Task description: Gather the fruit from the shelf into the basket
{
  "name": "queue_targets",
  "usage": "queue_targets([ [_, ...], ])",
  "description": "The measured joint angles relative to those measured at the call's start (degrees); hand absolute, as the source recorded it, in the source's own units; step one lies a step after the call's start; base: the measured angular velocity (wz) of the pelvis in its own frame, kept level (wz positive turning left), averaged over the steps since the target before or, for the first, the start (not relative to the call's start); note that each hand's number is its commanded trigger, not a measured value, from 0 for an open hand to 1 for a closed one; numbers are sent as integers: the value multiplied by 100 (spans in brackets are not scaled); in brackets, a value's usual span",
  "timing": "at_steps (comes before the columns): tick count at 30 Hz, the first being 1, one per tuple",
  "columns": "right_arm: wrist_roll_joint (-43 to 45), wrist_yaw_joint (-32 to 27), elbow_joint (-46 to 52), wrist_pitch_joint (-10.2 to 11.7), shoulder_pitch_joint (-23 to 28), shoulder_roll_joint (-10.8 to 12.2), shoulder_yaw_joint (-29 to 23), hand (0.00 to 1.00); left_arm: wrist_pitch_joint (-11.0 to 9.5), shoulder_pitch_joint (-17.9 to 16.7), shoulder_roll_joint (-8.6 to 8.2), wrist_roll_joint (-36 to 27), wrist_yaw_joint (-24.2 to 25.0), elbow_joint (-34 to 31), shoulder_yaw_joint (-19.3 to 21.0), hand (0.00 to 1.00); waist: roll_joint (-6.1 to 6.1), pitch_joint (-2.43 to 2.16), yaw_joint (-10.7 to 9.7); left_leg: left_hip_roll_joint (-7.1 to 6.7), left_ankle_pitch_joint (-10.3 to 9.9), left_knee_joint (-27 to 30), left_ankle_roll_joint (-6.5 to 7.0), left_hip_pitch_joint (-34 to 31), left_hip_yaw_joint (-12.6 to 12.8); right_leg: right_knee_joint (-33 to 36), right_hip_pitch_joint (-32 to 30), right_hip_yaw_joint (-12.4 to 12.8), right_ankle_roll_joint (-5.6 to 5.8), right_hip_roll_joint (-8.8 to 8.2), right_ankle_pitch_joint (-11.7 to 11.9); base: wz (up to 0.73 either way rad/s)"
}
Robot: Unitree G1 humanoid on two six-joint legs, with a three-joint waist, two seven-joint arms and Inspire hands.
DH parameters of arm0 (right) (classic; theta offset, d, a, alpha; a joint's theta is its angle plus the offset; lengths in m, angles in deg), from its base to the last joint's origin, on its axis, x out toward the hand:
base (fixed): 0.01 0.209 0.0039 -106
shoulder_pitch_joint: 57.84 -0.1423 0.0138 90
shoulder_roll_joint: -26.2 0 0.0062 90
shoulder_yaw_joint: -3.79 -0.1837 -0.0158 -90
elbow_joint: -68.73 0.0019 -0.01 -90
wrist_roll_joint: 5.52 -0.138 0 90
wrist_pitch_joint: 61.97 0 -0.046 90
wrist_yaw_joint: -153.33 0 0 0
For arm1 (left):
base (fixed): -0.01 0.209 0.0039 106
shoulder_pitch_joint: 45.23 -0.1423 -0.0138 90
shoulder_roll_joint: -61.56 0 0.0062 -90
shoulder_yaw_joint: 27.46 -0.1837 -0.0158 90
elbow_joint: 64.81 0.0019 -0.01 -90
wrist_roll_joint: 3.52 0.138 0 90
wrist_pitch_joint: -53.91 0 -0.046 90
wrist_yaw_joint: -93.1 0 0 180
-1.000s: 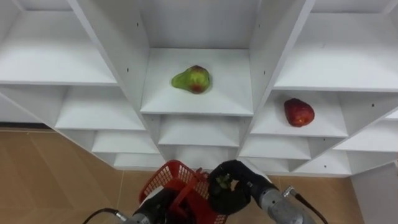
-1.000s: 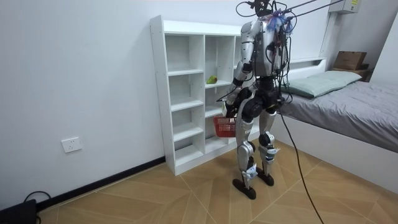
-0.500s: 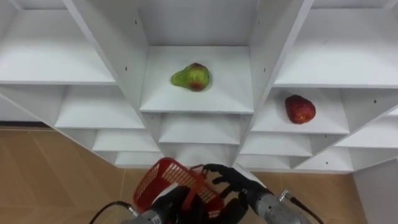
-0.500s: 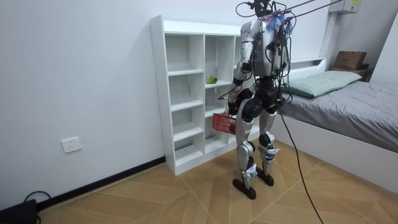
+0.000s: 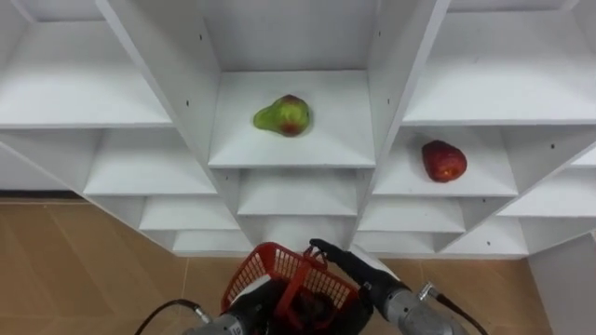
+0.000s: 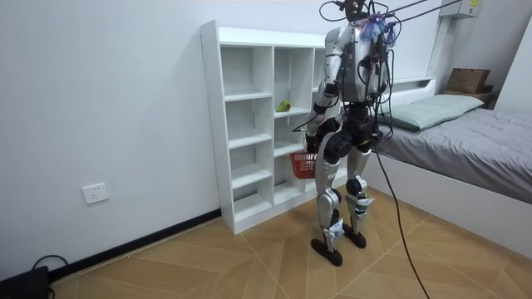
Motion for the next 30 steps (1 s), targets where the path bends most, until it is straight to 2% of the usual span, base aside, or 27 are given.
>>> queue_targets([
  [9, -16, -72, -15, 0, 4, -6, 3, 0, -1, 6, 39, -35, -16, -14, 24, 100, -39, -2, 14, -5, 4, 10, 5, 29, 51, -22, 19, 35, 0, 0, -3, -3],
  [15, 92, -138, -15, -3, 15, -3, 3, 0, -46, 9, 79, -36, -207, 186, 130, 100, -141, 21, 28, -9, 4, -38, 4, 172, 54, -115, 180, 56, 2, 14, 0, 0],
  [19, 236, -211, 40, -16, 41, -24, -2, 0, -37, 2, 122, -58, -294, 525, 196, 100, -216, 12, 29, -24, 4, -181, 4, 428, 52, -225, 421, 2, 13, 15, -7, 0],
  [25, 421, -234, 1320, -106, 77, -228, -10, 0, -33, -24, 134, -369, -371, 483, 532, 100, -264, 9, 29, -9, 5, -255, 3, 575, 57, -273, 555, 3, 14, 16, -8, 0],
  [30, 399, -272, 1948, -105, 88, -279, -75, 0, -36, -148, 241, -369, -417, 376, 813, 100, -359, -5, 62, 6, 8, -391, -6, 957, 62, -420, 942, 27, 14, 41, -8, 0],
])
